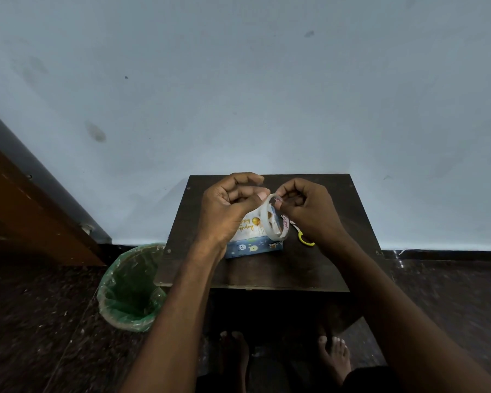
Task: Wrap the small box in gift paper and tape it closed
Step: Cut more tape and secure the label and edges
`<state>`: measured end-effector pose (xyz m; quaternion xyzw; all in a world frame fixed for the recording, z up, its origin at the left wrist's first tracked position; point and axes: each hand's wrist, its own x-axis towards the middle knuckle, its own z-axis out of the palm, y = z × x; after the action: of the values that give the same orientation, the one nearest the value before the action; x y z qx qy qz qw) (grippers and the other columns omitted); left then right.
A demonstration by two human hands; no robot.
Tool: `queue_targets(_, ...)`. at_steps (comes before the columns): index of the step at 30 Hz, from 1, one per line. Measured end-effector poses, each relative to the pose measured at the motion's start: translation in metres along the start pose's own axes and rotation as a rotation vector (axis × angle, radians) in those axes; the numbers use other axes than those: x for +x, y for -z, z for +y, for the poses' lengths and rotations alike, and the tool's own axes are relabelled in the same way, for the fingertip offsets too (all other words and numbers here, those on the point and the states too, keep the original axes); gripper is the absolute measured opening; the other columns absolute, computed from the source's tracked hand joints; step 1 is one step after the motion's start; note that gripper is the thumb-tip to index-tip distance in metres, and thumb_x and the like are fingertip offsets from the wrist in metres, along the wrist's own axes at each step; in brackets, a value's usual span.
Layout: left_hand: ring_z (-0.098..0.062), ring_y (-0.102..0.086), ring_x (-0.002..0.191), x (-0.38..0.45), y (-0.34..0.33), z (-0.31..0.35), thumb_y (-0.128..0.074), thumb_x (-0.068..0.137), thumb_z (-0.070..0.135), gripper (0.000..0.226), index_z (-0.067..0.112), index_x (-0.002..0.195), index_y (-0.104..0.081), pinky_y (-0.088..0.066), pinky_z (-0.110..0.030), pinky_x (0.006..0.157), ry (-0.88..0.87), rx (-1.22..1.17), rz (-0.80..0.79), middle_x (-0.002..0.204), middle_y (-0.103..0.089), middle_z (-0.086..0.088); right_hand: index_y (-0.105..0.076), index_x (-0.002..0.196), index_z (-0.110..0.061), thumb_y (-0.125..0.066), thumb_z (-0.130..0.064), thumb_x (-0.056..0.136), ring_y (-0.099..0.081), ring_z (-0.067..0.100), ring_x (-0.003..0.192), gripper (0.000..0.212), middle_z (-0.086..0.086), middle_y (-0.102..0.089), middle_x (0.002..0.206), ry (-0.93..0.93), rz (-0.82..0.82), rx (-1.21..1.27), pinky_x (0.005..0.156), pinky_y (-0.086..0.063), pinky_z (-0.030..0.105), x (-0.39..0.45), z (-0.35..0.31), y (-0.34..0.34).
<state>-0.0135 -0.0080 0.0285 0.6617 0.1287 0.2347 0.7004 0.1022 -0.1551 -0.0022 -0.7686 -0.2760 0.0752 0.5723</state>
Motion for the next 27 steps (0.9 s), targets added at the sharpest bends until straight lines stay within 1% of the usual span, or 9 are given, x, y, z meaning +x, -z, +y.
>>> queue_targets(2,-0.028,-0.079,0.100,0.001,0.000,0.000,-0.080,0.089,-0.001,0.025,0.014,0.109,-0.075,-0.063,-0.043,0.095,-0.010,0.007,0.009,0.097,-0.082,-0.012,-0.076,0.093,-0.014,-0.082,-0.003,0.085,-0.073,0.014,0.075,0.015,0.000,-0.078,0.084,-0.013,-0.073,0.008,0.069,-0.058,0.027,0.000,-0.002,0.006)
queue_targets(4,-0.026,-0.079,0.099,0.001,-0.001,-0.001,-0.080,0.090,-0.001,0.025,0.014,0.110,-0.076,-0.062,-0.037,0.091,-0.021,0.010,0.015,0.096,-0.082,-0.011,-0.077,0.094,-0.019,-0.083,-0.008,0.083,-0.075,0.017,0.080,0.016,-0.001,-0.079,0.088,-0.047,-0.142,0.001,0.074,-0.059,0.031,0.002,-0.002,0.014)
queue_targets(7,-0.023,-0.079,0.096,0.003,-0.003,-0.003,-0.080,0.091,0.001,0.025,0.013,0.112,-0.076,-0.061,-0.029,0.085,-0.035,0.028,0.025,0.093,-0.082,-0.010,-0.079,0.089,-0.023,-0.079,-0.017,0.082,-0.075,0.018,0.085,0.009,-0.004,-0.079,0.084,-0.130,-0.102,-0.055,0.079,-0.059,0.034,0.003,0.000,0.025)
queue_targets(10,-0.020,-0.079,0.096,0.004,-0.006,-0.004,-0.080,0.091,0.001,0.025,0.010,0.113,-0.076,-0.060,-0.024,0.085,-0.051,0.049,0.032,0.091,-0.082,-0.009,-0.074,0.078,-0.027,-0.074,-0.009,0.078,-0.070,0.012,0.077,0.018,-0.009,-0.072,0.073,-0.151,0.003,-0.400,0.073,-0.055,0.030,0.002,0.011,0.028)
queue_targets(12,-0.017,-0.079,0.096,0.005,-0.008,-0.005,-0.080,0.091,0.000,0.025,0.008,0.114,-0.076,-0.059,-0.022,0.084,-0.060,0.054,0.035,0.090,-0.082,-0.009,-0.071,0.074,-0.028,-0.072,-0.008,0.073,-0.069,0.018,0.084,0.020,-0.009,-0.071,0.078,-0.207,-0.048,-0.608,0.071,-0.049,0.030,0.001,0.018,0.027)
queue_targets(15,-0.017,-0.079,0.097,0.007,-0.011,-0.006,-0.080,0.091,0.001,0.024,0.010,0.114,-0.077,-0.058,-0.021,0.086,-0.081,0.085,0.038,0.089,-0.082,-0.008,-0.066,0.070,-0.028,-0.070,-0.009,0.072,-0.068,0.025,0.089,0.020,-0.006,-0.071,0.085,-0.266,-0.149,-0.705,0.071,-0.044,0.030,-0.002,0.023,0.022)
queue_targets(22,-0.014,-0.079,0.095,0.008,-0.018,-0.009,-0.080,0.091,0.003,0.025,0.012,0.114,-0.077,-0.057,-0.018,0.081,-0.082,0.122,0.049,0.089,-0.083,-0.005,-0.067,0.076,-0.025,-0.066,-0.007,0.065,-0.066,0.031,0.090,0.022,-0.001,-0.069,0.086,-0.227,-0.139,-0.758,0.068,-0.042,0.031,-0.004,0.023,0.026)
queue_targets(25,-0.014,-0.079,0.090,0.008,-0.019,-0.009,-0.080,0.092,0.004,0.024,0.013,0.114,-0.077,-0.057,-0.019,0.077,-0.076,0.139,0.049,0.089,-0.083,-0.004,-0.075,0.096,-0.024,-0.072,-0.012,0.076,-0.065,0.031,0.101,0.024,0.004,-0.072,0.098,-0.188,-0.113,-0.879,0.072,-0.048,0.032,-0.010,0.023,0.026)
queue_targets(27,-0.015,-0.079,0.089,0.007,-0.021,-0.010,-0.080,0.092,0.005,0.024,0.014,0.114,-0.077,-0.059,-0.021,0.077,-0.068,0.150,0.046,0.089,-0.083,-0.003,-0.073,0.105,-0.020,-0.072,-0.016,0.081,-0.060,0.029,0.109,0.024,0.005,-0.070,0.101,-0.140,-0.083,-0.966,0.073,-0.046,0.032,-0.013,0.023,0.022)
